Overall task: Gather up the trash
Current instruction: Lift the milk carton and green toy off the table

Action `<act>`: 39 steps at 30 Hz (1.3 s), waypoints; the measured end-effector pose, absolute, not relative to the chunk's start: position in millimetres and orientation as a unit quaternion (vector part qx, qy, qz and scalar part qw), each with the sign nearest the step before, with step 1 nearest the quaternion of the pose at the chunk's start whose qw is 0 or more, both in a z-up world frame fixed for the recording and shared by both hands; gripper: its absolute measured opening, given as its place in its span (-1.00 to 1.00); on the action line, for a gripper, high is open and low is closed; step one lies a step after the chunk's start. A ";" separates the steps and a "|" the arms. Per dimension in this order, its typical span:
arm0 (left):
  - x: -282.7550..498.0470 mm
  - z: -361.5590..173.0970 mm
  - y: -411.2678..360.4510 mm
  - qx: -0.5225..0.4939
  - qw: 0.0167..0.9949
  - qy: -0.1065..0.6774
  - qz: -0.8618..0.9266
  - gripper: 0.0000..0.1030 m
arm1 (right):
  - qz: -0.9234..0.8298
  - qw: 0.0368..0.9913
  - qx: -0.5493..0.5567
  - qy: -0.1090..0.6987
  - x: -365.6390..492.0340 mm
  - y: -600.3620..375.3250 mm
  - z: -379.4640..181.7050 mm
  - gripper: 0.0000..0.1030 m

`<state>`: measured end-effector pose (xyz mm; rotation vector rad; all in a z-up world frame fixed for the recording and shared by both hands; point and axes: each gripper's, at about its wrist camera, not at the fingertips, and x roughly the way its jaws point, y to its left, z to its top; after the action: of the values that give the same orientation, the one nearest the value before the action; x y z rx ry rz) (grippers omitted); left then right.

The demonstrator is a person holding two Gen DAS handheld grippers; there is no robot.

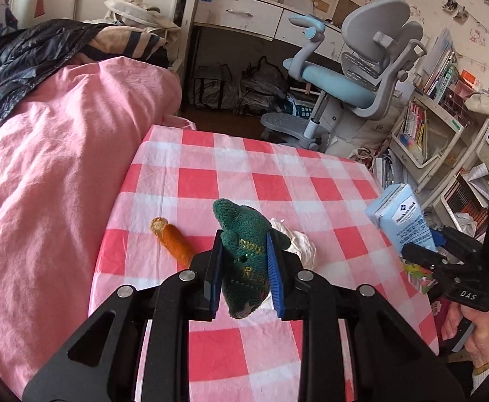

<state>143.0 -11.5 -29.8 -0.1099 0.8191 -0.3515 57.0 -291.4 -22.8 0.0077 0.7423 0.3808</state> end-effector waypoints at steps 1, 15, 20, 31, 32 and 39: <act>136.1 -28.1 -10.1 -0.048 0.903 0.394 -0.164 -0.56 | 0.185 0.914 0.006 0.361 53.1 -291.5 -22.7 -0.01; 77.5 -12.6 12.4 -0.072 0.914 0.374 -0.136 -0.56 | 0.173 0.913 0.021 0.368 18.1 -288.4 -27.5 -0.01; 70.6 -11.1 9.1 -0.069 0.915 0.373 -0.134 -0.56 | 0.172 0.912 0.015 0.373 14.3 -287.3 -31.7 -0.01; 65.1 -12.0 3.6 -0.067 0.915 0.376 -0.133 -0.56 | 0.166 0.911 0.008 0.376 7.8 -292.6 -34.8 -0.01; 65.4 -11.8 3.7 -0.066 0.915 0.376 -0.134 -0.56 | 0.166 0.911 0.008 0.376 7.4 -292.2 -34.8 -0.01; 60.9 -12.1 -1.2 -0.074 0.914 0.373 -0.141 -0.56 | 0.167 0.915 0.019 0.367 4.6 -295.4 -30.8 -0.01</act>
<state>60.9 -1.2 -12.1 -0.1530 0.7691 -0.2908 4.6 -295.4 -30.8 0.0382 0.7552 0.3433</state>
